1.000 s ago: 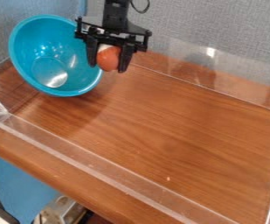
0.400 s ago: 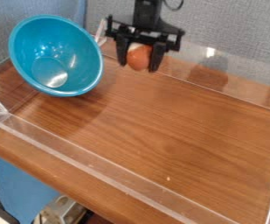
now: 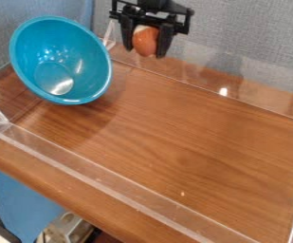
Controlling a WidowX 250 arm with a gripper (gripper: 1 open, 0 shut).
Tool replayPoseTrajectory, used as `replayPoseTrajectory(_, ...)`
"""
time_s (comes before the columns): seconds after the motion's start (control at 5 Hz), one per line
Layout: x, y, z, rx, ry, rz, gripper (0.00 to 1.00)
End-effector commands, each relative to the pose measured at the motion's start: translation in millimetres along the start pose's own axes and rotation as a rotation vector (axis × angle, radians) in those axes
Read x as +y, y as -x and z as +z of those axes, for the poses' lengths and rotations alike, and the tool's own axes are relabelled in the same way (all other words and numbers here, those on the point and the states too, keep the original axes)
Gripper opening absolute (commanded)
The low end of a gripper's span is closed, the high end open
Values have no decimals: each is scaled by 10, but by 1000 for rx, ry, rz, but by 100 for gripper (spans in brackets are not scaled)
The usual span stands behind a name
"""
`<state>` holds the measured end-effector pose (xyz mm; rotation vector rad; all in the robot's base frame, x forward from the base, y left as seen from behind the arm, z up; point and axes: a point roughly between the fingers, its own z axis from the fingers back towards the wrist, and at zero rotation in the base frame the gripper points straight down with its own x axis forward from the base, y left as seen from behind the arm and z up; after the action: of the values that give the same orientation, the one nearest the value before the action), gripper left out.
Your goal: Put the mushroom in the blue bowl
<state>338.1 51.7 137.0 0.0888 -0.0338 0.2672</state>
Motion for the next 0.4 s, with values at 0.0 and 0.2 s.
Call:
replayPoseTrajectory(0.0,79,-115,170,-54,11,40,0)
replayPoseTrajectory(0.2,324,-167,126,-37,-5,94,0)
